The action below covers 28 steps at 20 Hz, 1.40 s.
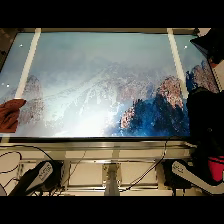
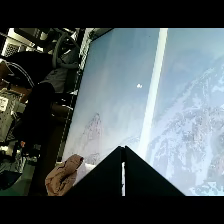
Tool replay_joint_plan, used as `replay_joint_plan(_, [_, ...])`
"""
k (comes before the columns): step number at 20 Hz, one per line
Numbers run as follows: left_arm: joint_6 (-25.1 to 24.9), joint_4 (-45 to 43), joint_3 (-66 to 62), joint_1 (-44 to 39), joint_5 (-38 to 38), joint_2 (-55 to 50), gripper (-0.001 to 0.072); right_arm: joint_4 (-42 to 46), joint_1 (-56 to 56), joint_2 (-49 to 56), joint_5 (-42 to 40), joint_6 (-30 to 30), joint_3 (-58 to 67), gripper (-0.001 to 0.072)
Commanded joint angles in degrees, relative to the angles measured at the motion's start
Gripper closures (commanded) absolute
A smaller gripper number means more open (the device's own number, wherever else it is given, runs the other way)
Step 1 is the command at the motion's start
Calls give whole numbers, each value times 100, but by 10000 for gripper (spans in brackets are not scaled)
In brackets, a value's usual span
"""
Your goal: Fold the clothes and pants, and hang the long-sleeved shirts on hangers.
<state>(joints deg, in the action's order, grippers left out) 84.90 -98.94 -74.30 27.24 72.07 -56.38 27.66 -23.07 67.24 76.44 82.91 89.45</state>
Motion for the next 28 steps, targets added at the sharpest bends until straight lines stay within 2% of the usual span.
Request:
replay_joint_plan(1, [-4, -9, 2, 4, -4, -17, 696, -2, 2, 2, 2, 2, 2, 688])
replay_joint_plan(3, [-33, -122, 2, 4, -4, -76, 697, -2, 2, 2, 2, 2, 2, 688])
replay_joint_plan(7, [-26, -914, 2, 7, -70, -487, 680, -2, 2, 2, 4, 2, 2, 688])
replay_joint_plan(8, [-26, -911, 2, 7, -151, -623, 593, -2, 2, 2, 2, 2, 2, 688])
replay_joint_plan(9, [-26, -909, 2, 4, -199, -772, 472, -2, 2, 2, 4, 2, 2, 689])
replay_joint_plan(10, [-31, -916, 2, 4, -199, -933, 395, -2, 2, 2, 2, 2, 2, 688])
replay_joint_plan(15, [-33, -1165, 2, 4, -398, -1648, 125, -2, 2, 2, 2, 2, 2, 688])
replay_joint_plan(19, [-48, -1554, 2, 11, -503, -2186, 110, -2, 2, 2, 2, 2, 2, 688])
replay_joint_plan(28, [-48, -1768, 2, 59, -654, -3029, 110, -2, 2, 2, 2, 2, 2, 689])
